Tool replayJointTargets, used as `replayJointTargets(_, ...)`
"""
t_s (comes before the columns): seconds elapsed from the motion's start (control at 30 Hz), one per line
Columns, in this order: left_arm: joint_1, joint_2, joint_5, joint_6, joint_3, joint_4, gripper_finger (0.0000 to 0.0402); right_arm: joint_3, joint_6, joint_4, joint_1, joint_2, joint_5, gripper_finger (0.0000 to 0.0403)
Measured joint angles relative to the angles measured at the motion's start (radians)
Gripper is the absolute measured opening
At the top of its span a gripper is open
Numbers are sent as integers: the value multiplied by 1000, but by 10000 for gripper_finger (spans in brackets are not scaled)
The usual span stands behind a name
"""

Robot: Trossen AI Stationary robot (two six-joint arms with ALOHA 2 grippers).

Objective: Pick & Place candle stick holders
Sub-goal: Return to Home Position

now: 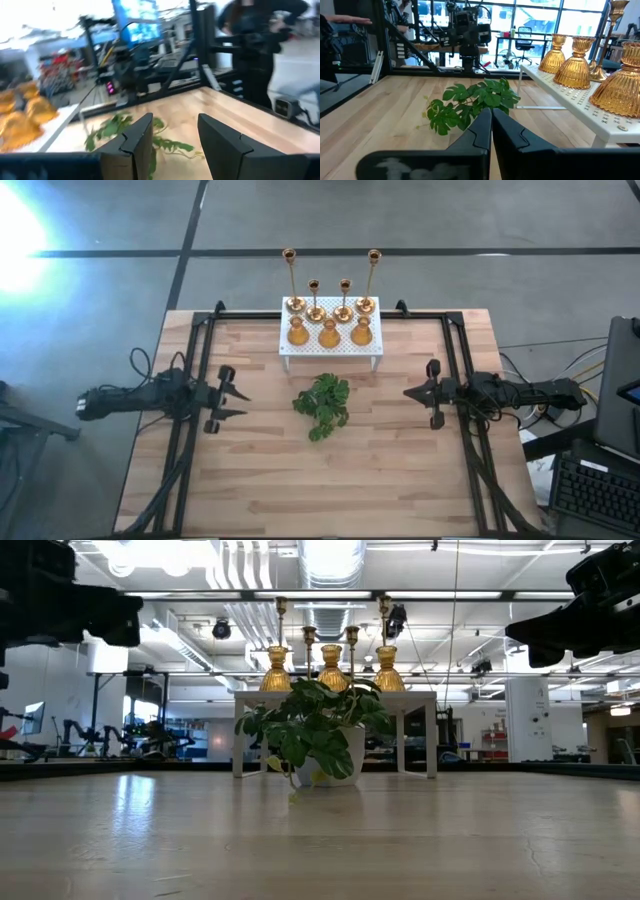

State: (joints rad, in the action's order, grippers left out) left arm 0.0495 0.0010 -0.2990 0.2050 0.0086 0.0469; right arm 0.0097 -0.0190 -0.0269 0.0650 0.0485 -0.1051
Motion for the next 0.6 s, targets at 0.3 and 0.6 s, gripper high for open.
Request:
replayJointTargets(0.3,-21,0,219,-98,0,-35,161,0,0,0,0,0,0,9)
replayJointTargets(0.6,-56,0,294,-129,-1,-54,161,0,0,0,0,0,0,9)
